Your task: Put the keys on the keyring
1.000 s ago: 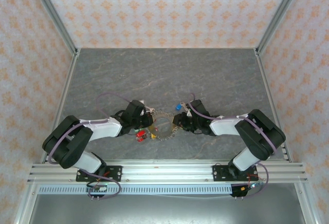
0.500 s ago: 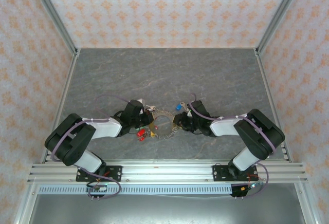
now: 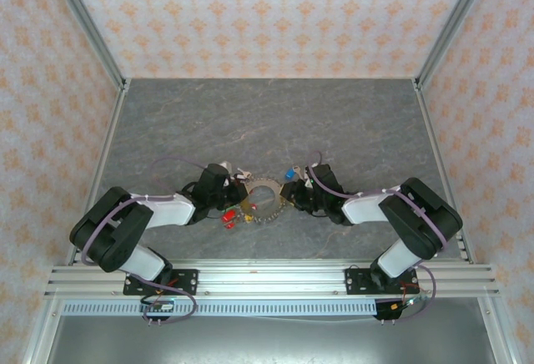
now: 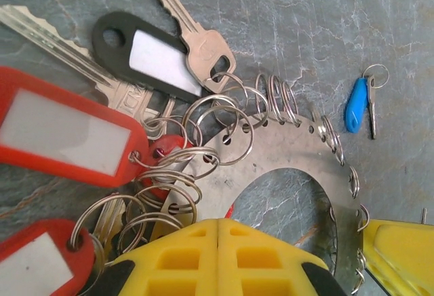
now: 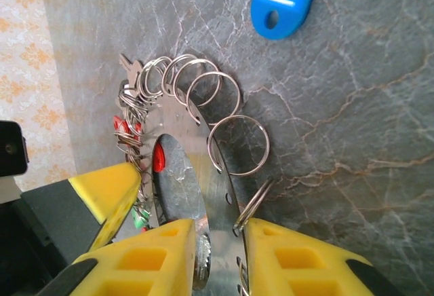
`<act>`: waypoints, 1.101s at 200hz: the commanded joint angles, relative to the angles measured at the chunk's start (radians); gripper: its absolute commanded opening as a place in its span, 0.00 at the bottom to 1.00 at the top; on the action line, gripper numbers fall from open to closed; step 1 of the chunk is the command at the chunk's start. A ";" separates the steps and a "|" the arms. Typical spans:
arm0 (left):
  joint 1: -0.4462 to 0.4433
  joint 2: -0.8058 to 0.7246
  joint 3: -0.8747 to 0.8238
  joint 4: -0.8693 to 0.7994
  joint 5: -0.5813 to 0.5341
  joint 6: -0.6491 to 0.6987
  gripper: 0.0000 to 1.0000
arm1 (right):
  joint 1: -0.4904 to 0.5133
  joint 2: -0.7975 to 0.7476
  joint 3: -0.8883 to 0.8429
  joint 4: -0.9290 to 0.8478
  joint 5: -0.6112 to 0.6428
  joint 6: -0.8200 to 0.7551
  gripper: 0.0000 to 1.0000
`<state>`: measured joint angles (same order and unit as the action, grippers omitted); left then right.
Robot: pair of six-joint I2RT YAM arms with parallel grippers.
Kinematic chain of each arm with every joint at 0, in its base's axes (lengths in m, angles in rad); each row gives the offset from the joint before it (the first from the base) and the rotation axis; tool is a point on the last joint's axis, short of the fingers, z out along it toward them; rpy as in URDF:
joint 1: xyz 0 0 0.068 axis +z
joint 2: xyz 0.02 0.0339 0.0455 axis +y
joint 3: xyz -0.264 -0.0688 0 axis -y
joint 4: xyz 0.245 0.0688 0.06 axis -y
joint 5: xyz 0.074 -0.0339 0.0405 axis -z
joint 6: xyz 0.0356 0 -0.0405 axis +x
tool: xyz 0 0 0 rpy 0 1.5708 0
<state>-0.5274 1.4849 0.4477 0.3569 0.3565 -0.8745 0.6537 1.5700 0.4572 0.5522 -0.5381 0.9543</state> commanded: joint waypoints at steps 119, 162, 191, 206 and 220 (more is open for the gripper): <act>-0.003 -0.049 -0.035 -0.063 0.008 -0.059 0.00 | 0.007 0.052 0.033 0.085 -0.003 -0.006 0.27; -0.002 -0.034 -0.046 -0.045 0.005 -0.072 0.00 | 0.009 0.069 0.079 -0.081 0.055 -0.030 0.32; 0.006 -0.014 -0.059 -0.008 0.018 -0.090 0.00 | 0.009 0.086 0.103 -0.130 0.052 -0.045 0.35; 0.010 -0.005 -0.064 0.013 0.029 -0.098 0.00 | 0.013 0.096 0.133 -0.198 0.055 -0.071 0.35; 0.013 0.001 -0.067 0.032 0.039 -0.105 0.00 | 0.024 0.101 0.159 -0.254 0.069 -0.102 0.35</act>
<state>-0.5270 1.4551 0.4065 0.3801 0.3782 -0.9535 0.6590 1.6394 0.5682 0.4236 -0.5159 0.9184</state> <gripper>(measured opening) 0.046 0.352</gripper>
